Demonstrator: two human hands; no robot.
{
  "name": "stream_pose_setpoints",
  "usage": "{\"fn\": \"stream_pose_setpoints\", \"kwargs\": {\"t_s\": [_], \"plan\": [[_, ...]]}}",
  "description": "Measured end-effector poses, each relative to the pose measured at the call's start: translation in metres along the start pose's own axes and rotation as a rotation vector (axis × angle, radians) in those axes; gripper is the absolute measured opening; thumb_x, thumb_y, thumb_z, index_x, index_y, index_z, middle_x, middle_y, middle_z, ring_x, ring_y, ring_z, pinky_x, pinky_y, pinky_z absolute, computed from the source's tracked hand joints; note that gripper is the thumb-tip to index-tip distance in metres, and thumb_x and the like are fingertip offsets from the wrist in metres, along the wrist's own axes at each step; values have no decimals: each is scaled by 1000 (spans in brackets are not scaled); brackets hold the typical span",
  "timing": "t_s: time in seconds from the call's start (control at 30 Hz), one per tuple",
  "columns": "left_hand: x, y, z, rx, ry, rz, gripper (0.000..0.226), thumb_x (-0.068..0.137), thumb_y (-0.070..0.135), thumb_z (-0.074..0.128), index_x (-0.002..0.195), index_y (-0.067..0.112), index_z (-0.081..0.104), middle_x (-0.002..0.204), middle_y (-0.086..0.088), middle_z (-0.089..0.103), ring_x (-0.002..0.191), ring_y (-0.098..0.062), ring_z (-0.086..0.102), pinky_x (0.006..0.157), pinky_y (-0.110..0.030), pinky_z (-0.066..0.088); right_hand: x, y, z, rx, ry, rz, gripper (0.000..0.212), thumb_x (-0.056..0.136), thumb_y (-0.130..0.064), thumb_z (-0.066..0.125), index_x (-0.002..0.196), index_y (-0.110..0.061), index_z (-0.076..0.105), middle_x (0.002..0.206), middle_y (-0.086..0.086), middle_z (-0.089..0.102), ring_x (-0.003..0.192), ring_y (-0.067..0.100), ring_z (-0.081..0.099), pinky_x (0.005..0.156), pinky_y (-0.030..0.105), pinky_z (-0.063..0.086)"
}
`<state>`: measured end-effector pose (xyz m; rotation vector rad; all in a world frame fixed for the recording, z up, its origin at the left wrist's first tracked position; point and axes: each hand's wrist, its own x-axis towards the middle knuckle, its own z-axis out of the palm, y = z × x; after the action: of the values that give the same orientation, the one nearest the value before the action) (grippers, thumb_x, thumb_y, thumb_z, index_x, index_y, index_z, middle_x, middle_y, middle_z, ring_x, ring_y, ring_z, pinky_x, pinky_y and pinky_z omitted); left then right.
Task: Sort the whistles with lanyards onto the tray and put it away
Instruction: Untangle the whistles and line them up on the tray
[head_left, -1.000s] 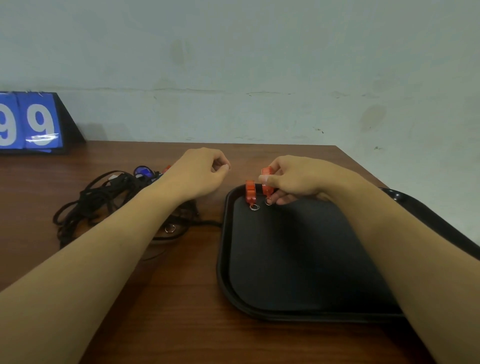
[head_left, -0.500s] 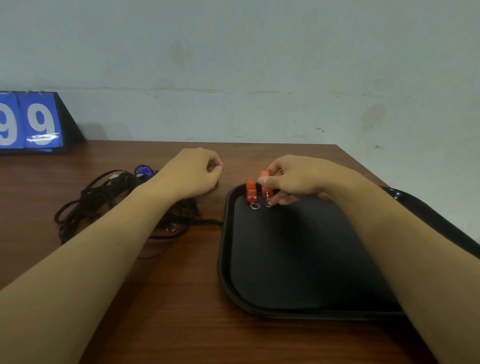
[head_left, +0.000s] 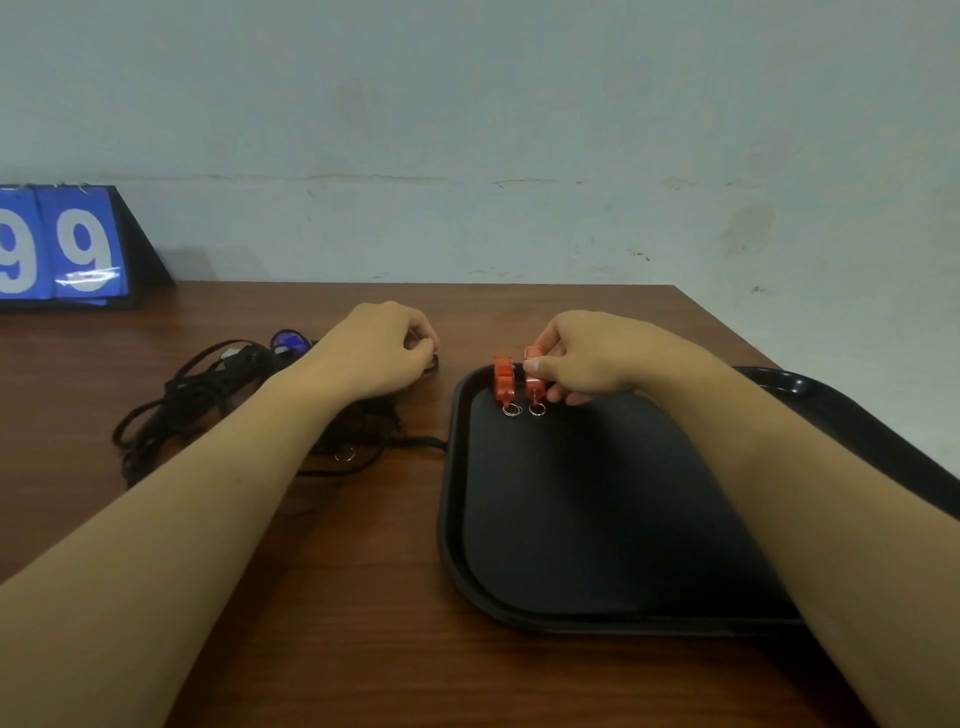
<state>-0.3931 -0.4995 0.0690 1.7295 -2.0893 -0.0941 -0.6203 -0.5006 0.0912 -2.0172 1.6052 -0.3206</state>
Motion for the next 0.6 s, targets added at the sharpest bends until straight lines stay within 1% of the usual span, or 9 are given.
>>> {"fn": "stream_pose_setpoints", "kwargs": {"t_s": [0.13,0.23,0.33,0.43,0.53,0.6], "plan": [[0,-3,-8,-21,78,-22,20,101,24,51,105,29,70,102,9,60,90,-7,58,76,-21,41,0,-1,3,-28,14,-15,27,104,-29,54,118,-7,62,104,13,75,101,26,74,87,42,62],[1,-8,-10,-18,104,-53,21,101,21,51,108,27,70,105,6,61,96,-10,58,80,-25,43,-1,-2,6,-89,23,-33,22,104,-32,54,116,-13,59,104,12,74,98,25,73,86,43,62],[2,-13,-12,-11,119,-81,24,100,17,51,110,26,70,106,4,62,96,-12,59,79,-26,44,-2,-2,5,-106,28,-41,19,105,-31,52,114,-15,59,103,10,74,97,25,73,87,43,61],[2,-16,-16,-15,129,-95,24,100,15,50,110,26,70,106,3,61,97,-13,58,84,-27,45,-2,-1,4,-101,30,-28,18,106,-29,51,117,-17,58,101,9,75,97,24,73,87,43,61],[1,-19,-21,-11,142,-111,24,100,14,50,110,24,70,107,2,61,98,-14,58,87,-28,46,-3,-4,4,-113,33,-12,21,106,-31,50,120,-18,59,100,10,75,95,23,74,87,39,61],[2,-22,-23,-11,146,-125,25,100,12,49,111,22,70,108,-1,64,98,-16,59,89,-29,47,-4,-5,4,-124,42,-9,26,106,-32,50,121,-14,62,97,9,77,92,22,75,89,38,60]]}}
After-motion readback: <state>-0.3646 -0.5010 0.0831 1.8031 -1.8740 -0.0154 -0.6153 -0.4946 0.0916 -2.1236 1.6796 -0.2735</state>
